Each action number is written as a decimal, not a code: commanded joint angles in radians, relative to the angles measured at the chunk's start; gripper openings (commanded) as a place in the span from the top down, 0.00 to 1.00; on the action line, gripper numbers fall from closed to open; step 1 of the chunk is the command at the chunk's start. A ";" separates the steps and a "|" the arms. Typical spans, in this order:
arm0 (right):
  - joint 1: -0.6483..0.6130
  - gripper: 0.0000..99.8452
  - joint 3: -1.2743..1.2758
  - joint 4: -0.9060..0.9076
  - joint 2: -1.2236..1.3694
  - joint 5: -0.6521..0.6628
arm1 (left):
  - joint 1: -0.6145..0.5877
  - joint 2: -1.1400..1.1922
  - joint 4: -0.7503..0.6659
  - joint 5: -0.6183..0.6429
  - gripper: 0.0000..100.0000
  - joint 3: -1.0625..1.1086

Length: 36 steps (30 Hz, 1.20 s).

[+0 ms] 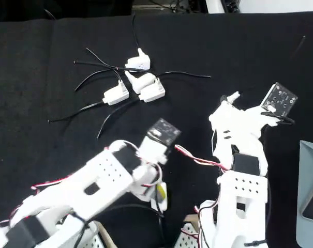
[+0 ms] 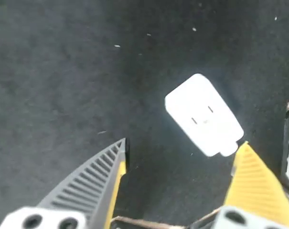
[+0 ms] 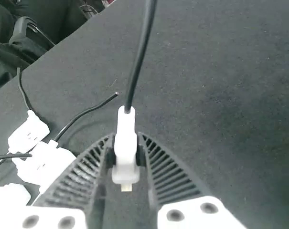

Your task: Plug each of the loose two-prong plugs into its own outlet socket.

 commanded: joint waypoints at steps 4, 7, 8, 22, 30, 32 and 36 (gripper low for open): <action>0.028 0.99 -0.004 -0.020 -0.021 -0.011 | 0.071 0.184 -0.178 0.075 0.65 -0.059; 0.046 0.99 -0.004 -0.021 -0.021 -0.011 | 0.087 0.256 -0.241 0.107 0.65 -0.059; 0.048 0.99 -0.004 -0.021 -0.021 -0.011 | 0.087 0.276 -0.262 0.112 0.66 -0.059; 0.044 0.99 0.005 -0.025 -0.021 -0.011 | 0.010 0.359 -0.212 -0.206 0.98 -0.116; 0.041 0.99 0.008 -0.025 -0.021 -0.011 | -0.254 0.361 -0.060 -0.463 0.97 -0.254; 0.041 0.99 0.010 -0.025 -0.021 -0.011 | -0.337 0.361 -0.060 -0.560 0.97 -0.297; 0.041 0.99 0.010 -0.025 -0.021 -0.011 | -0.446 0.361 -0.060 -0.709 0.97 -0.386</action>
